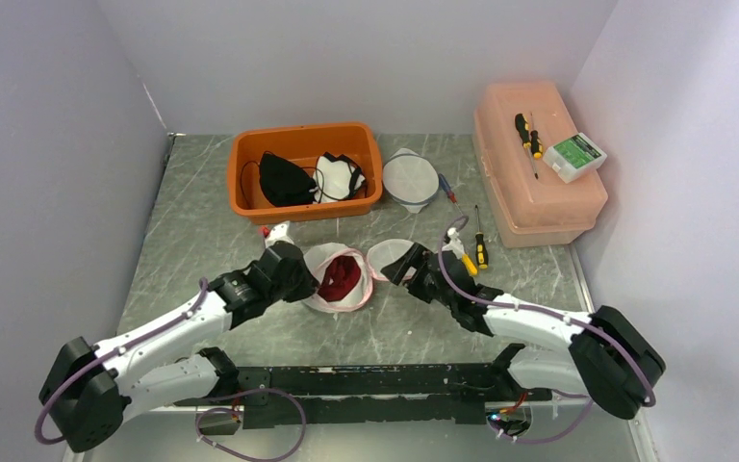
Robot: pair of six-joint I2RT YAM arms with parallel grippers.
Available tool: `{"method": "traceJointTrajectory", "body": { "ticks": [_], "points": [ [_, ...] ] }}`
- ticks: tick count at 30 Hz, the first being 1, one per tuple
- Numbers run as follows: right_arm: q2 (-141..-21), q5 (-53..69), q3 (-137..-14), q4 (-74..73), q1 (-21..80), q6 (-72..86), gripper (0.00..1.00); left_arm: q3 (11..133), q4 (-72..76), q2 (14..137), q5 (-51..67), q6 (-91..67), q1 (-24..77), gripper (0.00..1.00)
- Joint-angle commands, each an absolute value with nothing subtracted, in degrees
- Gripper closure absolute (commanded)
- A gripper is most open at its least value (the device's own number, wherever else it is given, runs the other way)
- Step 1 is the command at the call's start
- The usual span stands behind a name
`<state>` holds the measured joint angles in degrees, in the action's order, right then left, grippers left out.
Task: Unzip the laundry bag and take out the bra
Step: Adjust the laundry bag at the center of the board.
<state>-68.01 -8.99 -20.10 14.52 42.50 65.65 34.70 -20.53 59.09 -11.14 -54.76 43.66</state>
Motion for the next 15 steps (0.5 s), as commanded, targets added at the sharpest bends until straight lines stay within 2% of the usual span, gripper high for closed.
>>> {"method": "traceJointTrajectory", "body": {
  "ticks": [1,8,15],
  "points": [
    [-63.46,-1.34,-22.44,17.63,45.14,55.31,0.2,33.84,-21.62,53.92,-10.84,-57.16,43.94,0.97],
    [-71.47,8.19,-25.75,25.51,48.24,57.58,0.23,33.14,-20.66,54.97,-10.34,-60.08,44.03,0.97],
    [-79.55,7.72,-25.04,29.3,48.25,65.94,0.22,33.35,-22.22,54.65,-10.83,-60.47,44.17,0.97]
  ]
}}
